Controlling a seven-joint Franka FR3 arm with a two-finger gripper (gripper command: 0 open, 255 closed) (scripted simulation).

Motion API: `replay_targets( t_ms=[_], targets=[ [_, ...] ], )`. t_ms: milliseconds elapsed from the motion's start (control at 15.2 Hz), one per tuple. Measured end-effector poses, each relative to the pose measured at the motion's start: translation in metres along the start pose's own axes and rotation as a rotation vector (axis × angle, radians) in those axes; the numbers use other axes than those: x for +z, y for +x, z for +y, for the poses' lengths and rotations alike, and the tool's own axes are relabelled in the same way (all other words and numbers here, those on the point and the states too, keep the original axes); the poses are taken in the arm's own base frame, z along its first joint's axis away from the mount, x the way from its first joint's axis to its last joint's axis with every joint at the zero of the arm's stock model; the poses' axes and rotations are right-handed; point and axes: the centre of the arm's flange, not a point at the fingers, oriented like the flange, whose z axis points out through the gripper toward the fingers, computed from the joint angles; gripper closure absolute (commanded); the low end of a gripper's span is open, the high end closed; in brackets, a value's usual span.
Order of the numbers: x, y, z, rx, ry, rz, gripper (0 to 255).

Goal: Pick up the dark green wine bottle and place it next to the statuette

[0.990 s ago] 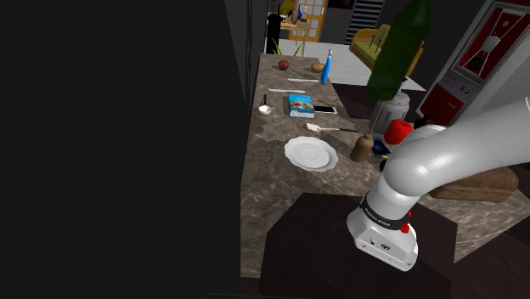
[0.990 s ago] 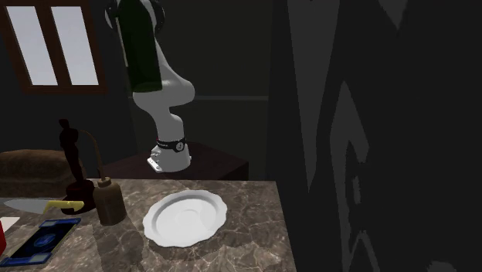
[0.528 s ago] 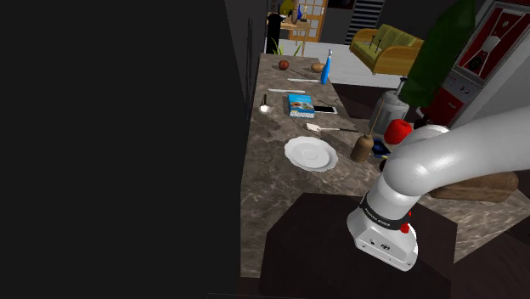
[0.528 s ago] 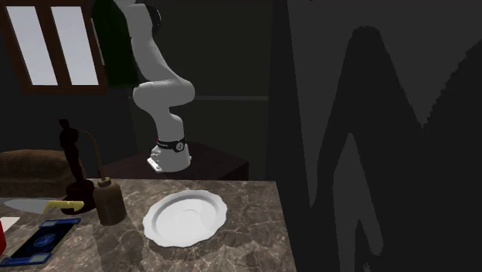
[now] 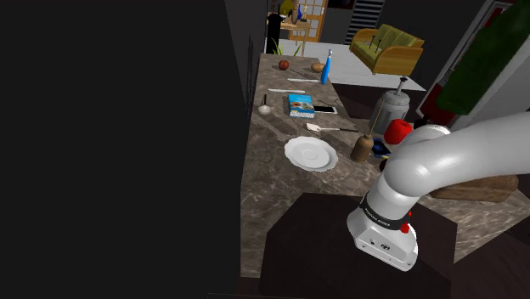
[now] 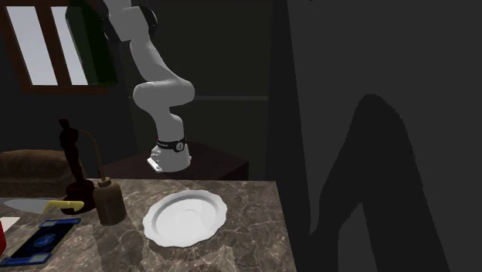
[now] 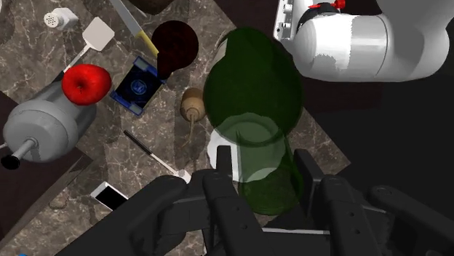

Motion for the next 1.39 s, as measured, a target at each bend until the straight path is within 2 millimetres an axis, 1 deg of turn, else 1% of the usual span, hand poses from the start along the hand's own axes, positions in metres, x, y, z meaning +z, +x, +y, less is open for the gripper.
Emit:
replay_targets(
  t_ms=[198, 264, 396, 462, 726, 1386],
  targets=[
    [-0.008, -0.033, 0.016, 0.0, 0.0, 0.0, 255],
    [-0.008, -0.043, 0.02, -0.001, -0.001, 0.0, 255],
    [-0.01, -0.068, 0.035, 0.0, 0.0, 0.0, 255],
    [-0.009, -0.074, 0.038, 0.0, 0.0, 0.0, 255],
    [0.006, -0.081, 0.041, 0.0, 0.001, 0.0, 255],
    [0.059, -0.086, 0.046, 0.0, 0.001, -0.001, 255]
  ],
)
